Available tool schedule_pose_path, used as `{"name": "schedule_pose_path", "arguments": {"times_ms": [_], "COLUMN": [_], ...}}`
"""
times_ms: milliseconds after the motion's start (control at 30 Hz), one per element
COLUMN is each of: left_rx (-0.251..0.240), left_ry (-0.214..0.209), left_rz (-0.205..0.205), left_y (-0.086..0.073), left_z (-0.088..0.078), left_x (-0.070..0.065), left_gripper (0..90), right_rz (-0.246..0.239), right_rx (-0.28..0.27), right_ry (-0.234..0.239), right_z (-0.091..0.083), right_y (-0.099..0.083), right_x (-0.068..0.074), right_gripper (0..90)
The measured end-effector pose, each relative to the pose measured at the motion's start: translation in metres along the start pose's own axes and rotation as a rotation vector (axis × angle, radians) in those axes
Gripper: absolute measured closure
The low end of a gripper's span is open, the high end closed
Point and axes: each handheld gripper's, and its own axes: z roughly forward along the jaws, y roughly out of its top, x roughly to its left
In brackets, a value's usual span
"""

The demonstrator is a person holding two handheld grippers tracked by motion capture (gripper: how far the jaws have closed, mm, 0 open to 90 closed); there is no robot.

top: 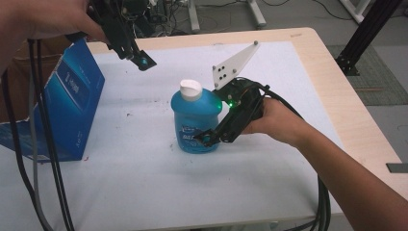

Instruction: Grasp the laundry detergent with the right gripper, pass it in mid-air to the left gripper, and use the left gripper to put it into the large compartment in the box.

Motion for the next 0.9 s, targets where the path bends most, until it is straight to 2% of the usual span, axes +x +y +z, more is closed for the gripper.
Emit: {"name": "schedule_pose_path", "arguments": {"times_ms": [133,167,233,900], "left_rx": [0.000,0.000,0.000,-0.001], "left_ry": [0.003,0.002,0.003,0.002], "left_rz": [0.003,0.002,0.003,-0.002], "left_y": [-0.0006,-0.0007,-0.0007,-0.0024], "left_z": [-0.0010,-0.0010,-0.0012,-0.0003], "left_x": [0.0004,0.0003,0.0002,0.0002], "left_gripper": [1.7,1.7,1.7,1.7], "right_rz": [-0.007,-0.007,-0.012,-0.030], "right_rx": [-0.010,-0.009,-0.014,-0.042], "right_ry": [-0.006,0.001,0.011,0.009], "right_z": [0.0008,0.0012,0.0010,0.0023], "right_y": [-0.0009,-0.0013,-0.0019,-0.0029], "right_x": [0.0003,-0.0001,-0.0003,-0.0015], "right_gripper": [18.1,24.2,26.1,36.4]}}
